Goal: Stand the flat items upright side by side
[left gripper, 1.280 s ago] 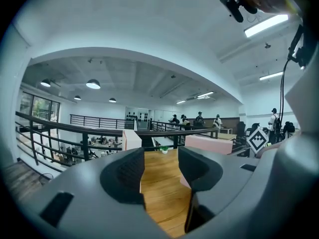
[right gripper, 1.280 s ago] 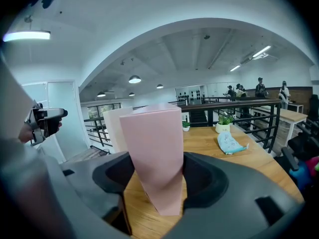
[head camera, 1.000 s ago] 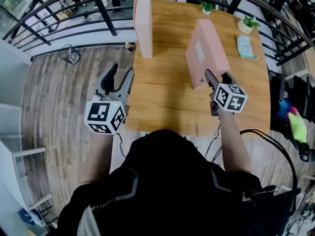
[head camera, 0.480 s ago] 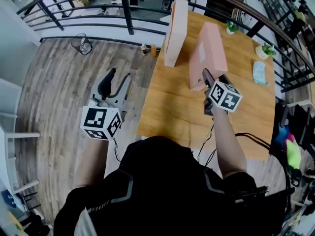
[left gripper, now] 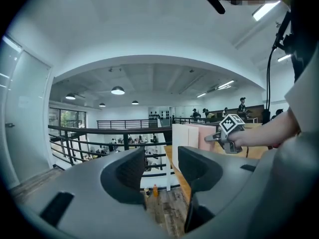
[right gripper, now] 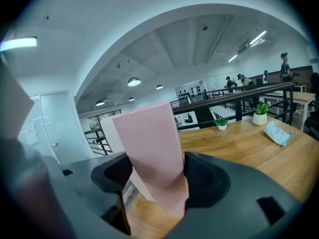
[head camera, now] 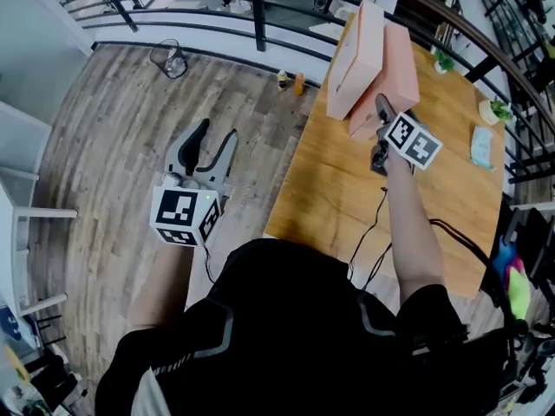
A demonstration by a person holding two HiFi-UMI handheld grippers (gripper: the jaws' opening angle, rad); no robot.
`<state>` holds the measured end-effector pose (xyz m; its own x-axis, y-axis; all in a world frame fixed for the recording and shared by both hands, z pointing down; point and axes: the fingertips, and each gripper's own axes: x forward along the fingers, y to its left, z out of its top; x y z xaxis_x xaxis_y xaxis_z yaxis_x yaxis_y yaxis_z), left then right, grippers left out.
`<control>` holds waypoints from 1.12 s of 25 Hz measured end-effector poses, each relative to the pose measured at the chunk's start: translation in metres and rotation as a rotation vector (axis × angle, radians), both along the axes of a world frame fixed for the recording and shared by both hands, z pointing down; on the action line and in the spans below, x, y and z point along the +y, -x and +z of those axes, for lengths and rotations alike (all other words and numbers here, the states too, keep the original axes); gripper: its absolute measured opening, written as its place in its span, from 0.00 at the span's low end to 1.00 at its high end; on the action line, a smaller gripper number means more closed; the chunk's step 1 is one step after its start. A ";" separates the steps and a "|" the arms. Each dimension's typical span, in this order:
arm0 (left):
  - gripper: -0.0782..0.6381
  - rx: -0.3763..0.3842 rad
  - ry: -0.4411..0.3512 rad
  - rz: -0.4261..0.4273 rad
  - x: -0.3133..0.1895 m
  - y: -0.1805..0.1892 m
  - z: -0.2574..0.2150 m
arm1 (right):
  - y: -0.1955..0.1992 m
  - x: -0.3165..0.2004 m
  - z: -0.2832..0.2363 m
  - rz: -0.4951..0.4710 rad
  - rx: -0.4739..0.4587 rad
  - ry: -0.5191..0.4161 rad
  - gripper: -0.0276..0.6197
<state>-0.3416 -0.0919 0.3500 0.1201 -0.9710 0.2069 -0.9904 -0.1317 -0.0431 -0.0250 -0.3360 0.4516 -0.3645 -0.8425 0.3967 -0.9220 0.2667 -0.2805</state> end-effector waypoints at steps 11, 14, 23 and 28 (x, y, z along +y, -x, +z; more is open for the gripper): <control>0.42 -0.012 -0.006 -0.040 0.002 0.024 -0.005 | 0.019 -0.024 0.001 -0.017 -0.102 0.010 0.58; 0.42 -0.011 0.005 -0.039 -0.002 0.022 -0.002 | 0.024 -0.019 0.003 -0.090 -0.130 0.030 0.59; 0.42 -0.028 -0.004 -0.044 -0.008 0.024 -0.003 | 0.020 -0.002 0.023 -0.202 -0.160 0.027 0.45; 0.42 -0.006 0.012 -0.052 -0.011 0.023 0.003 | 0.027 -0.008 0.031 -0.191 -0.213 0.049 0.48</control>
